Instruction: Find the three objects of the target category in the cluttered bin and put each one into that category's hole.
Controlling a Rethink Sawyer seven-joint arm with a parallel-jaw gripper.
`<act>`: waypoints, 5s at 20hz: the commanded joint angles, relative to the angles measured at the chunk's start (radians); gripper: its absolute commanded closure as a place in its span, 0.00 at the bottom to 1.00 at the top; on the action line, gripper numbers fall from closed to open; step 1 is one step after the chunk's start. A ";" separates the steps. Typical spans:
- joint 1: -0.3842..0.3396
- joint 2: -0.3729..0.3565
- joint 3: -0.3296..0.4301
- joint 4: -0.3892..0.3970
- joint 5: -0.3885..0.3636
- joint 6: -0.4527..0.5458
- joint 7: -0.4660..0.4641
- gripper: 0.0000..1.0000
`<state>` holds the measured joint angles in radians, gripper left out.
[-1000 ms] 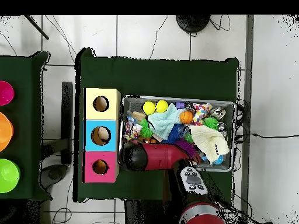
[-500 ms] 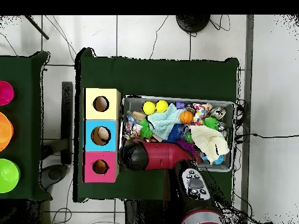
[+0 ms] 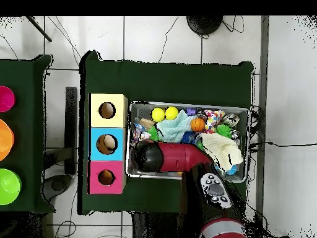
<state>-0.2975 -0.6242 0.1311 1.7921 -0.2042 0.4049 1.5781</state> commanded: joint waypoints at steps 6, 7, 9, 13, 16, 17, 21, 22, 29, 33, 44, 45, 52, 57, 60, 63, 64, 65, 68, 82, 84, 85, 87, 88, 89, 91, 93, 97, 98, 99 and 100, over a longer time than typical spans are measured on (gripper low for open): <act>-0.095 0.155 0.153 -0.286 -0.122 0.151 -0.178 1.00; -0.099 0.159 0.158 -0.292 -0.129 0.154 -0.178 1.00; -0.111 0.163 0.166 -0.296 -0.140 0.153 -0.178 1.00; -0.135 0.175 0.185 -0.331 -0.162 0.183 -0.196 1.00; -0.157 0.194 0.198 -0.365 -0.186 0.192 -0.219 1.00; -0.168 0.198 0.201 -0.375 -0.198 0.193 -0.231 1.00; -0.232 0.253 0.238 -0.458 -0.246 0.224 -0.321 1.00; -0.247 0.265 0.251 -0.479 -0.253 0.243 -0.345 1.00; -0.290 0.273 0.296 -0.488 -0.303 0.274 -0.343 1.00; -0.299 0.258 0.312 -0.470 -0.335 0.274 -0.315 1.00; -0.347 0.182 0.351 -0.435 -0.365 0.341 -0.331 1.00; -0.354 0.170 0.355 -0.428 -0.368 0.351 -0.335 1.00; -0.362 0.126 0.362 -0.325 -0.388 0.321 -0.251 1.00; -0.311 0.052 0.324 -0.129 -0.402 0.199 -0.052 1.00; -0.276 0.012 0.302 -0.063 -0.397 0.167 0.024 1.00; -0.237 -0.009 0.277 -0.002 -0.384 0.124 0.097 1.00; -0.225 -0.012 0.268 0.018 -0.377 0.107 0.119 1.00; -0.206 -0.014 0.258 0.031 -0.367 0.092 0.142 1.00; -0.154 -0.027 0.226 0.068 -0.336 0.058 0.196 1.00; -0.077 -0.156 0.183 0.117 -0.191 0.135 0.154 1.00; -0.086 -0.181 0.188 0.118 -0.171 0.164 0.128 1.00; -0.089 -0.197 0.192 0.113 -0.159 0.188 0.111 1.00; -0.098 -0.242 0.199 0.109 -0.136 0.242 0.074 1.00; -0.100 -0.263 0.200 0.104 -0.126 0.272 0.060 1.00; -0.100 -0.277 0.200 0.095 -0.118 0.296 0.048 1.00; -0.099 -0.293 0.197 0.080 -0.111 0.332 0.034 1.00; -0.097 -0.293 0.198 0.057 -0.108 0.358 0.026 1.00; -0.103 -0.299 0.204 0.042 -0.108 0.381 0.017 1.00; -0.104 -0.294 0.205 0.041 -0.112 0.376 0.019 1.00; -0.106 -0.288 0.206 0.038 -0.117 0.372 0.020 1.00; -0.108 -0.281 0.208 0.036 -0.122 0.364 0.022 1.00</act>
<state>-0.3798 -0.9059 0.3463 1.8770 -0.3425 0.6908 1.5613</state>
